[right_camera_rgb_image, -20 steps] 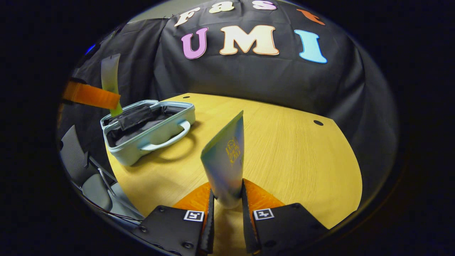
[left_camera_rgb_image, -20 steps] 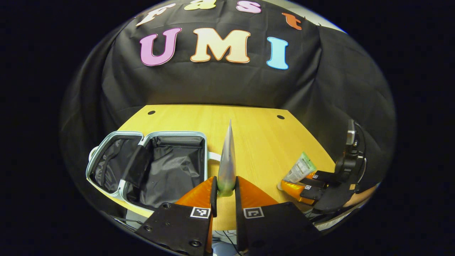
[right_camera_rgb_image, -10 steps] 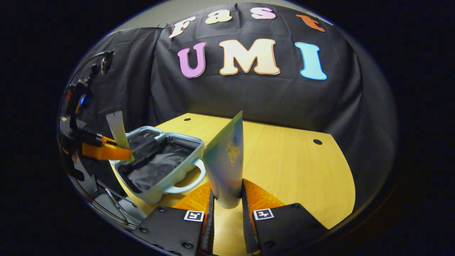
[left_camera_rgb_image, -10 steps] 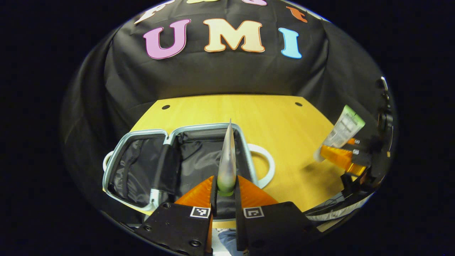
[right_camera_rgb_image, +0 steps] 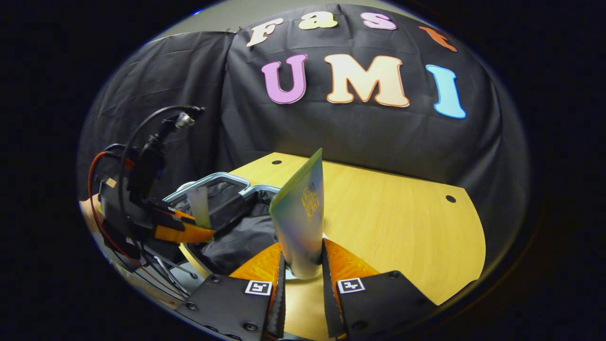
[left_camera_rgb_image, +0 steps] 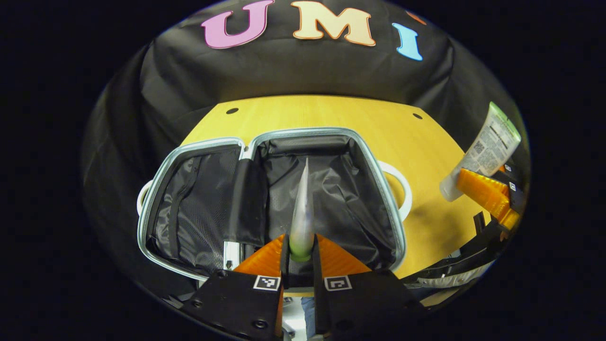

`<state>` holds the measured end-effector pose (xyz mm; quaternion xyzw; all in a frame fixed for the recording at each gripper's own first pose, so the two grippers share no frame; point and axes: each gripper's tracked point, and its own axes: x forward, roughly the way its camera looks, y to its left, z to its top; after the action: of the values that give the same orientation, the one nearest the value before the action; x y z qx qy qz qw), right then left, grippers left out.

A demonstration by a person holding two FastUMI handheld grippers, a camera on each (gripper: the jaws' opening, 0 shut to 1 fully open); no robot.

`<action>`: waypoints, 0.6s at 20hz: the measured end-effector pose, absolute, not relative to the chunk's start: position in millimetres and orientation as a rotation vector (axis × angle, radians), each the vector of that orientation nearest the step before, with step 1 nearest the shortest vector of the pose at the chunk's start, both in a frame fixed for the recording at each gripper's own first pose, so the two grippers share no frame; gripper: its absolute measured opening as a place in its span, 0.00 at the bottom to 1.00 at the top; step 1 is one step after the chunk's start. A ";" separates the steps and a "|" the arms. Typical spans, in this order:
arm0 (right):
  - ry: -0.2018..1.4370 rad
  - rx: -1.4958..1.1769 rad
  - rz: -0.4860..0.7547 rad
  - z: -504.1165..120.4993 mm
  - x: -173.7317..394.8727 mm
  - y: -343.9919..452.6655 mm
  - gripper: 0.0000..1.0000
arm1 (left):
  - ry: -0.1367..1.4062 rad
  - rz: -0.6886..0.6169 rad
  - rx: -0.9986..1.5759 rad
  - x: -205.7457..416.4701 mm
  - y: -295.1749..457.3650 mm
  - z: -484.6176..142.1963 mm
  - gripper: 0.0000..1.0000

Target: First open the suitcase, pack the skin care products into it, and then close the suitcase.

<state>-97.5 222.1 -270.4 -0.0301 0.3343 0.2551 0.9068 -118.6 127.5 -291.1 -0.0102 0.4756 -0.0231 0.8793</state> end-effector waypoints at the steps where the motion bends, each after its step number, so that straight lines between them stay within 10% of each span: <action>1: 0.710 -0.050 0.539 -272.0 -100.6 230.8 0.36 | 1.030 -0.045 -0.031 -121.9 129.9 -300.7 0.19; 12: 0.985 -0.028 0.611 -309.4 -138.1 290.7 0.36 | 1.195 -0.143 -0.121 -120.9 132.6 -349.6 0.20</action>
<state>-138.1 290.7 -309.4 -0.0132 0.4655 0.2886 0.8365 -120.9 132.6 -349.6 -0.0568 0.5618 -0.0674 0.8225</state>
